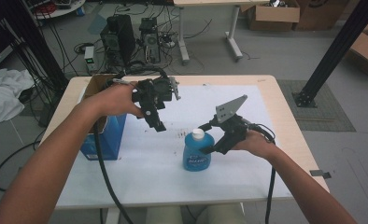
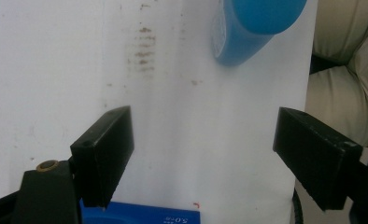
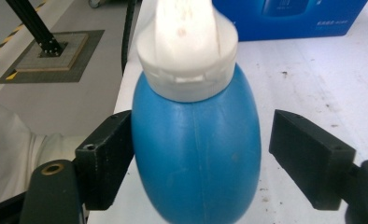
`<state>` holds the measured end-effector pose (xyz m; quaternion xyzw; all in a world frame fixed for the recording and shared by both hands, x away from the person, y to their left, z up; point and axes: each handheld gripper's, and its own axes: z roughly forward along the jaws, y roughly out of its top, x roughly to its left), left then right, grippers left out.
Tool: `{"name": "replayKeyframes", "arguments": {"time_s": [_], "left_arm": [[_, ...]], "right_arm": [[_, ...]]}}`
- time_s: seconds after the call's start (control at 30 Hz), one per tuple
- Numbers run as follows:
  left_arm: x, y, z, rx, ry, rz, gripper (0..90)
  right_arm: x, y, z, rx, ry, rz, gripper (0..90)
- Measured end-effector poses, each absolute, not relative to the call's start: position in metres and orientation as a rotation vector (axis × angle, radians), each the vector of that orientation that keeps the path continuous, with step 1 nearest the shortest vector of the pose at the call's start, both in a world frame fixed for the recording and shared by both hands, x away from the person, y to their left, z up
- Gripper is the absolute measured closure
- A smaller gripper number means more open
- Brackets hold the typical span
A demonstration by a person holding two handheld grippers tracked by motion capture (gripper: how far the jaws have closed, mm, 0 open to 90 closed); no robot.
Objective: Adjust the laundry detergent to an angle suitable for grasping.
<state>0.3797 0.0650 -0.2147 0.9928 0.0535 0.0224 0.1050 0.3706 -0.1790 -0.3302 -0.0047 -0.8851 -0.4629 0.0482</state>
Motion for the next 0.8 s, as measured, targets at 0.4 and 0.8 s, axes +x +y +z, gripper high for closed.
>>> {"name": "replayKeyframes", "arguments": {"time_s": [0.4,0.8], "left_arm": [[0.382,0.066,-0.214,2.923,0.162,0.080,21.1],[0.385,0.063,-0.212,2.918,0.172,0.089,21.0]], "right_arm": [[0.380,-0.230,-0.296,-0.118,-2.732,-1.446,18.1],[0.409,-0.259,-0.263,-0.329,-2.848,-1.234,15.5]]}}
